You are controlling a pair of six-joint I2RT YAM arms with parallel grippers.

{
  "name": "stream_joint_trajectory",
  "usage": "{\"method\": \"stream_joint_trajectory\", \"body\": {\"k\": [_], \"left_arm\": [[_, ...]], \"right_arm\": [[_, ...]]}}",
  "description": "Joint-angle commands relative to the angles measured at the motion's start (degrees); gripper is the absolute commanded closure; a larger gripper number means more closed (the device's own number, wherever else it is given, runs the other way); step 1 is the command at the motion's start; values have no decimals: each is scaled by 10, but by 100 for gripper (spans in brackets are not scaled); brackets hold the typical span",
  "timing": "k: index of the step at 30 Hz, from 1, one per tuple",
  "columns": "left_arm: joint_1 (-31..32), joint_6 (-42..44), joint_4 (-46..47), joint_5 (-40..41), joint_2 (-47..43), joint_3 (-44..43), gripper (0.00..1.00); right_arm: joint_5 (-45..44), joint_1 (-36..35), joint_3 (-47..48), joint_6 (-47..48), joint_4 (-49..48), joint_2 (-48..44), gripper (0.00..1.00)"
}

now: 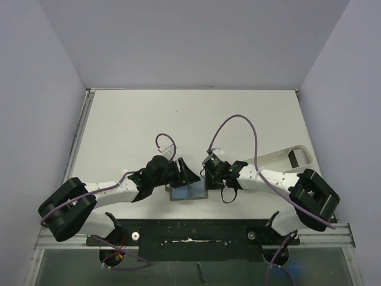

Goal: Put the credit cards into the card holder
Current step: Turn over the card slot in the card holder, then pick up the credit card from the storage box.

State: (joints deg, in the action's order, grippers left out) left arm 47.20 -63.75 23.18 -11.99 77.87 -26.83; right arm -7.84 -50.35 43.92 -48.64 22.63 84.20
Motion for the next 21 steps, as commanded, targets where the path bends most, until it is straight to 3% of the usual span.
{"method": "stream_joint_trajectory", "body": {"k": [1,8,15,21], "left_arm": [[3,30,-8,19,-13,-23,50],[-2,105,-166,73,-52,-73,50],[-23,158,-233,84,-90,-89,50],[-80,177,-225,4,-118,-57,50]], "right_arm": [[-48,12,40,14,33,-62,78],[-87,41,75,114,55,-136,72],[-115,168,141,237,109,-142,69],[-127,298,183,354,141,-127,67]]}}
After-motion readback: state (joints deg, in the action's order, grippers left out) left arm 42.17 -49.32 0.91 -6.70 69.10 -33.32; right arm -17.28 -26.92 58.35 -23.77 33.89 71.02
